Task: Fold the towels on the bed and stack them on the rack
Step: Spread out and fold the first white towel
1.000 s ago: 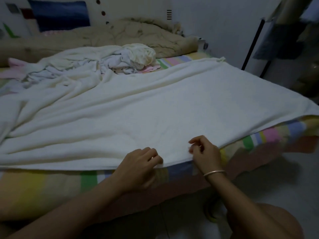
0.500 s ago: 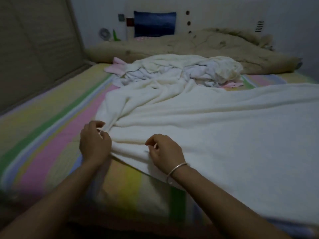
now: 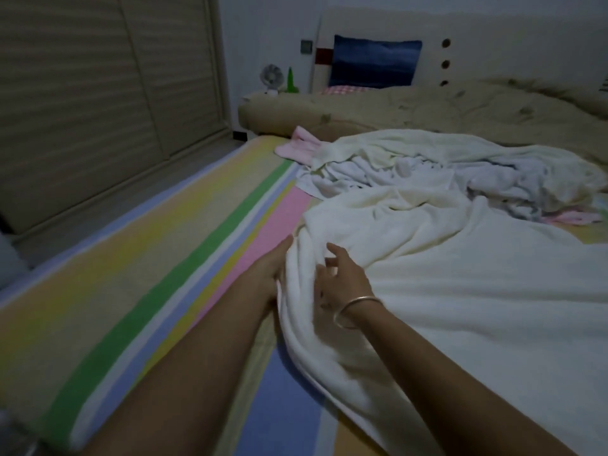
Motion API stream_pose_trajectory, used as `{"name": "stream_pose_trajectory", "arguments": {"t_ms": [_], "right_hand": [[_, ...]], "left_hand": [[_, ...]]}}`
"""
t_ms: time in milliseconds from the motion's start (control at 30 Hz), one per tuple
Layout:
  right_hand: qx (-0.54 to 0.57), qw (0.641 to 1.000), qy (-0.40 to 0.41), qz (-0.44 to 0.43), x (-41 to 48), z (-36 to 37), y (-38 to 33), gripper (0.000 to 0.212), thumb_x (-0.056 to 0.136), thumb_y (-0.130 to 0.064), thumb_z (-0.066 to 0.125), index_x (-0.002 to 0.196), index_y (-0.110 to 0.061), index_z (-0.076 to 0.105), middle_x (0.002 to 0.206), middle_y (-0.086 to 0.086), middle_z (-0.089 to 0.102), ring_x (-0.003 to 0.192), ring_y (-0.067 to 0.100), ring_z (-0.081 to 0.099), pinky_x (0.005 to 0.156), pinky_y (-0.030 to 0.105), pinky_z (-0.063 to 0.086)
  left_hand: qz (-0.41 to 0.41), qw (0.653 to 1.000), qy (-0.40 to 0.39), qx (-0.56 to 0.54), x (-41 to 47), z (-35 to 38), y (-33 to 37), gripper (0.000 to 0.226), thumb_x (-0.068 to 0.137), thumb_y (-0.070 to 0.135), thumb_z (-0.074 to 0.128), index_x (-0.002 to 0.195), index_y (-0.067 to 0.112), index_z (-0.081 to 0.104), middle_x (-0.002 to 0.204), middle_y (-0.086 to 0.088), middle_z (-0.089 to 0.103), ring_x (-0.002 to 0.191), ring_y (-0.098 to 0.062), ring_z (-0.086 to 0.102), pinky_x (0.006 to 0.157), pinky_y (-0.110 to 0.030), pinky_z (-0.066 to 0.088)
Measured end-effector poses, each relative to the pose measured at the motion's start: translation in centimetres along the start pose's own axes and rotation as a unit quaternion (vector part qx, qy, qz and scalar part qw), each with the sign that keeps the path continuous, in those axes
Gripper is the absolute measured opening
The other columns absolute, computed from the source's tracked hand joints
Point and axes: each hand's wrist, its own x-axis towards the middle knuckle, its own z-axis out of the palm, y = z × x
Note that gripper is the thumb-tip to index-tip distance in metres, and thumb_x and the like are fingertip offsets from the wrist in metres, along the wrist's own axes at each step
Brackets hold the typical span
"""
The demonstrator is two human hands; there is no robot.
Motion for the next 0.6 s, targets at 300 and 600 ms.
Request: {"name": "stream_pose_trajectory", "arguments": {"t_ms": [300,600], "right_hand": [[-0.068,0.996,0.013,-0.061,3.3,4.5,-3.6,0.024,0.088,-0.019,0.046,0.098,-0.035,0.061,0.074,-0.012,0.071,0.074,0.008,0.062,0.076,0.028,0.050],[-0.259,0.942,-0.073,-0.203,1.2,9.7,-8.4,0.017,0.091,-0.030,0.046,0.097,-0.026,0.061,0.099,-0.002,0.067,0.093,0.025,0.061,0.075,0.033,0.046]], "left_hand": [[0.141,0.862,0.427,0.235,-1.4,-18.0,0.7,0.025,0.096,0.020,0.051,0.112,0.001,0.057,0.112,-0.021,0.062,0.102,-0.039,0.060,0.083,-0.039,0.047],[0.128,0.718,0.319,0.605,-3.0,-19.5,0.4,0.036,0.097,0.037,0.040,0.121,0.011,0.050,0.115,-0.011,0.061,0.099,-0.032,0.059,0.077,-0.035,0.046]]}}
